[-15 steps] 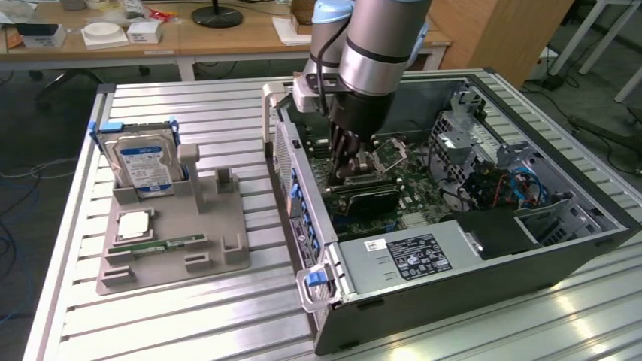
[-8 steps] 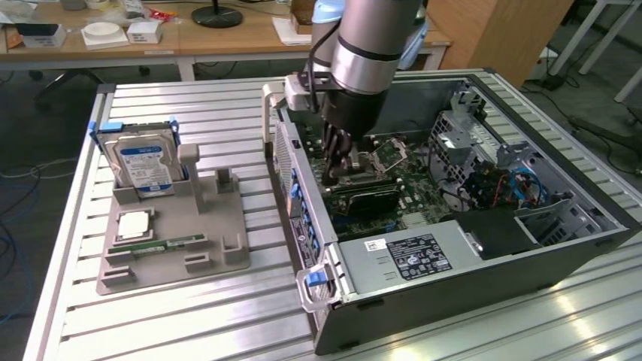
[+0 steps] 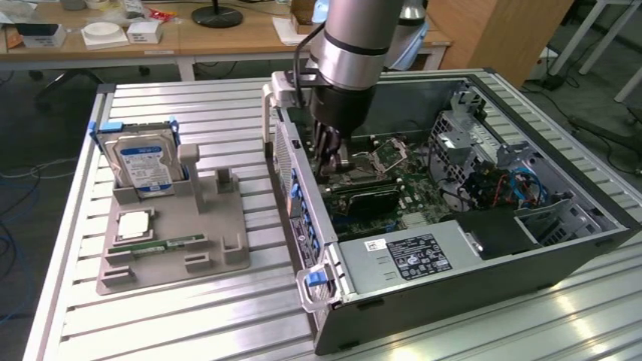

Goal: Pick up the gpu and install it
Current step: 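Press down on the gpu until it lock into place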

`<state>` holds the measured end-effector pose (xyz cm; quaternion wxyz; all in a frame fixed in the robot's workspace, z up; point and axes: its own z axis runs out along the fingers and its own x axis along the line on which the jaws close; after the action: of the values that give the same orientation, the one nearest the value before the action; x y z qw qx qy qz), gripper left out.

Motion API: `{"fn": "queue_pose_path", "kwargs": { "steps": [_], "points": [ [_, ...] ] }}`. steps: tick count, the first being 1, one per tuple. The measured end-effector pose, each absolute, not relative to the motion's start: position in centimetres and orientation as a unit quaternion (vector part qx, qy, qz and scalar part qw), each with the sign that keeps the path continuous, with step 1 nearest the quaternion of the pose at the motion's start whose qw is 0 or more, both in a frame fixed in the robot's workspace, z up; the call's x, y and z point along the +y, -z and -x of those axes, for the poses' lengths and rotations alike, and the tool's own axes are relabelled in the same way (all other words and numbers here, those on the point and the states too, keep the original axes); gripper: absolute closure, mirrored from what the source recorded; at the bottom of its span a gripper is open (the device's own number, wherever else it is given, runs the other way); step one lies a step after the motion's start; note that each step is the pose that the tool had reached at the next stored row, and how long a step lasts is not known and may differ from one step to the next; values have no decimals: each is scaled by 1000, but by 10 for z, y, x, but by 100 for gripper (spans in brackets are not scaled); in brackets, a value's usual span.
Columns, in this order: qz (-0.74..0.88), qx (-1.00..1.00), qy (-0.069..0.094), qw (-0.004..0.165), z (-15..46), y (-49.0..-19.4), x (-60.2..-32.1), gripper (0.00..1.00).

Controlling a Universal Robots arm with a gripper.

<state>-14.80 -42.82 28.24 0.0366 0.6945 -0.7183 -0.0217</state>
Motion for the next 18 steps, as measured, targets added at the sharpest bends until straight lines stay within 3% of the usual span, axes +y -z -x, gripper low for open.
{"fn": "queue_pose_path", "kwargs": {
  "steps": [11,18],
  "points": [
    [-694,-719,14,42,152,-288,-428,90],
    [-694,-719,8,36,159,-288,-428,90]
  ]
}}
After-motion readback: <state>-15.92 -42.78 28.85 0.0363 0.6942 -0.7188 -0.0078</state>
